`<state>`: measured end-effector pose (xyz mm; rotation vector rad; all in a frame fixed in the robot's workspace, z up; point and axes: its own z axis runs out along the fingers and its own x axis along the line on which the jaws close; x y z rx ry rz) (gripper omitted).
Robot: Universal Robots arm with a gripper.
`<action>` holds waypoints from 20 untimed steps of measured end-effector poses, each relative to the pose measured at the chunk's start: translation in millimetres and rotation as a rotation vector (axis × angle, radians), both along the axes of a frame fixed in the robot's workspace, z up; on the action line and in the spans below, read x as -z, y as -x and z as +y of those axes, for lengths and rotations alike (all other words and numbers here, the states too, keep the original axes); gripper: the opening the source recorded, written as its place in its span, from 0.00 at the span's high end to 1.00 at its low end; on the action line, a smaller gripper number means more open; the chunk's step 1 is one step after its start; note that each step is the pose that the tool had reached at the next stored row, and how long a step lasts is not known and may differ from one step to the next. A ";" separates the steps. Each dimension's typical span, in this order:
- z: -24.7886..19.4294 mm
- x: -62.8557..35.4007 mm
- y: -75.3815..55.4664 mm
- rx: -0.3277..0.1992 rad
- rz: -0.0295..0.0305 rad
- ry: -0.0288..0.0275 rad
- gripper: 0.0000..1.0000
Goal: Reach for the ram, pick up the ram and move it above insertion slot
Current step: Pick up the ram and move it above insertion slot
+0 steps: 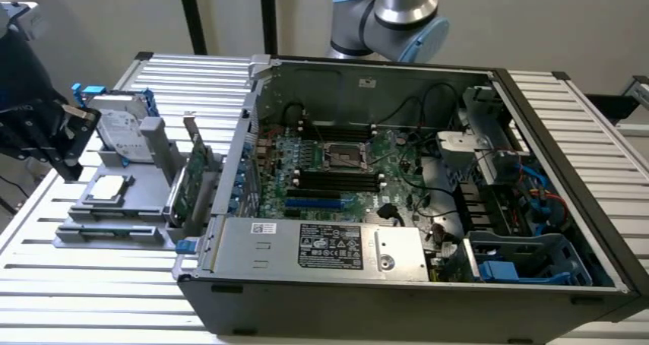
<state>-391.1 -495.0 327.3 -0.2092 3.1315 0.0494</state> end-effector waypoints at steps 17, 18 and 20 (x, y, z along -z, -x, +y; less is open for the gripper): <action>0.0 0.0 0.0 -0.310 -0.0024 0.0001 0.89; 0.0 0.0 0.0 -0.328 -0.0025 0.0001 0.89; 0.0 0.0 0.0 -0.364 -0.0028 0.0002 0.89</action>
